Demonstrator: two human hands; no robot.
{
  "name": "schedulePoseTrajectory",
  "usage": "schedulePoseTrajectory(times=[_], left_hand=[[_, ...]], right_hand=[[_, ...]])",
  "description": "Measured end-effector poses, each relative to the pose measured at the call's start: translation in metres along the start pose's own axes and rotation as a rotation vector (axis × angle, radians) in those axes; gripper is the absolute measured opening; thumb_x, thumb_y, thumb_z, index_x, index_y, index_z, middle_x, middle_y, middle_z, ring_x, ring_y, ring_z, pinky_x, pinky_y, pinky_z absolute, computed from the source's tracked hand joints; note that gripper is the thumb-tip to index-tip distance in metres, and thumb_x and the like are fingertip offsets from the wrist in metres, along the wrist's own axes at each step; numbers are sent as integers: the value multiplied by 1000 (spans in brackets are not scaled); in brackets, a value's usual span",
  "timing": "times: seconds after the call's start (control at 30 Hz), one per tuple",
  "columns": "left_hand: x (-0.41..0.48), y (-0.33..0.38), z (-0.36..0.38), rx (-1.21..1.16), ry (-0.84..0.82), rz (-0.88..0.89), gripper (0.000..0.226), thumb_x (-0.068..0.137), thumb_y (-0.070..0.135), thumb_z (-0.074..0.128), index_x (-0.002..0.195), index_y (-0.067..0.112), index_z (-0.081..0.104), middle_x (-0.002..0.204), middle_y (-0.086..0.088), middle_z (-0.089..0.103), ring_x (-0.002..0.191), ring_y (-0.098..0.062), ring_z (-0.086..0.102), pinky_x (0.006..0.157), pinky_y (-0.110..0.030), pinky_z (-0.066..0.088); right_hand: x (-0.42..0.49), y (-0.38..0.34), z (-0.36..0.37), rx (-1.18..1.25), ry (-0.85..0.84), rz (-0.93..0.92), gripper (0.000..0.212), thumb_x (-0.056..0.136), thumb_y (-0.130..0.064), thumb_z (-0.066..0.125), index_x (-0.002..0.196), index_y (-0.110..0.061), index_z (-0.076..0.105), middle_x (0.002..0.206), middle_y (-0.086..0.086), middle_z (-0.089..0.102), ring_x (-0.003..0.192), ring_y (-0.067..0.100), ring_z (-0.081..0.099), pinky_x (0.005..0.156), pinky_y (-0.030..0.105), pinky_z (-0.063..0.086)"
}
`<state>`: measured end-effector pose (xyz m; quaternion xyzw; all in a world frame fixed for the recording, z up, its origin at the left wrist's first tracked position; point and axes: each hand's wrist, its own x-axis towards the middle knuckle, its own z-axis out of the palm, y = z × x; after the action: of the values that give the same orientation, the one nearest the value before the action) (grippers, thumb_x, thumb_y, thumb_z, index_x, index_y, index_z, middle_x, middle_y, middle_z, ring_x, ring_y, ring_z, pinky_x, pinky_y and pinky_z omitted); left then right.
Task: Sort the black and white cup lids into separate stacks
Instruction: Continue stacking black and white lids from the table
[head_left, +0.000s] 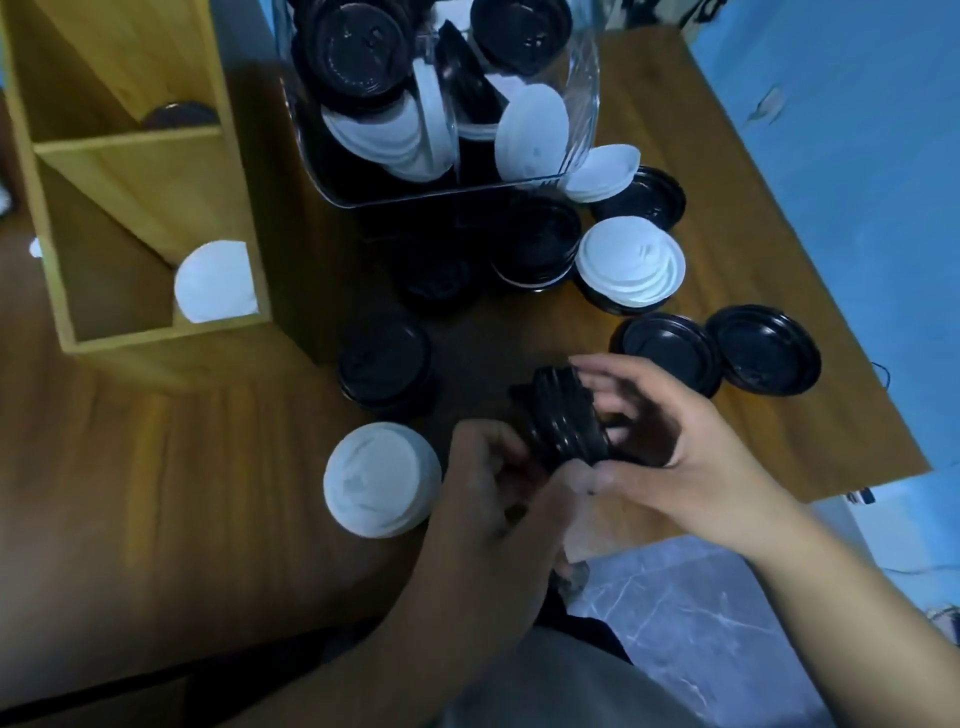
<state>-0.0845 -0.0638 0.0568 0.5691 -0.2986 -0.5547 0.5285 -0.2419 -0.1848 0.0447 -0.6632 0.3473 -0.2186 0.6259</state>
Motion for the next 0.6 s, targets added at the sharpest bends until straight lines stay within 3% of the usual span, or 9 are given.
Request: schedulePoseTrajectory(times=[0.07, 0.13, 0.27, 0.37, 0.5, 0.6], left_hand=[[11, -2, 10, 11, 43, 36, 36, 90, 43, 67, 101, 17, 45, 77, -9, 65, 55, -18, 60, 53, -28, 51], [15, -6, 13, -8, 57, 7, 37, 91, 42, 64, 103, 13, 46, 78, -9, 65, 58, -15, 61, 53, -26, 52], [13, -15, 10, -84, -49, -5, 28, 101, 40, 58, 117, 17, 57, 88, -5, 67, 72, -16, 63, 56, -30, 55], [13, -23, 6, -95, -122, 63, 35, 102, 36, 53, 131, 17, 60, 97, 3, 70, 76, -14, 61, 61, -29, 55], [14, -31, 1, -155, -119, 57, 32, 100, 37, 52, 126, 27, 66, 106, -4, 71, 81, -17, 63, 66, -34, 56], [15, -35, -3, -237, -120, 24, 33, 99, 38, 53, 127, 30, 68, 115, -3, 71, 97, -17, 64, 82, -36, 54]], right_hand=[[0, 4, -2, -27, 9, 17, 82, 69, -46, 90, 140, -23, 54, 135, -1, 64, 123, 24, 62, 101, 48, 53], [-2, 7, -2, -56, 21, 28, 82, 68, -50, 89, 139, -27, 55, 133, -5, 64, 123, 20, 62, 103, 45, 52], [-3, 10, 0, -19, -7, 32, 83, 69, -51, 88, 140, -25, 54, 134, 0, 64, 125, 25, 61, 101, 43, 53], [-5, 9, 0, -40, -44, 27, 83, 69, -48, 90, 140, -25, 54, 134, 0, 63, 127, 26, 59, 101, 43, 53], [-3, 4, 0, -245, -45, -14, 79, 70, -43, 88, 140, -32, 53, 131, -6, 62, 127, 20, 57, 100, 40, 53], [6, -3, -1, -345, -137, -27, 81, 71, -41, 89, 141, -31, 49, 131, -9, 61, 129, 18, 56, 105, 41, 49]])
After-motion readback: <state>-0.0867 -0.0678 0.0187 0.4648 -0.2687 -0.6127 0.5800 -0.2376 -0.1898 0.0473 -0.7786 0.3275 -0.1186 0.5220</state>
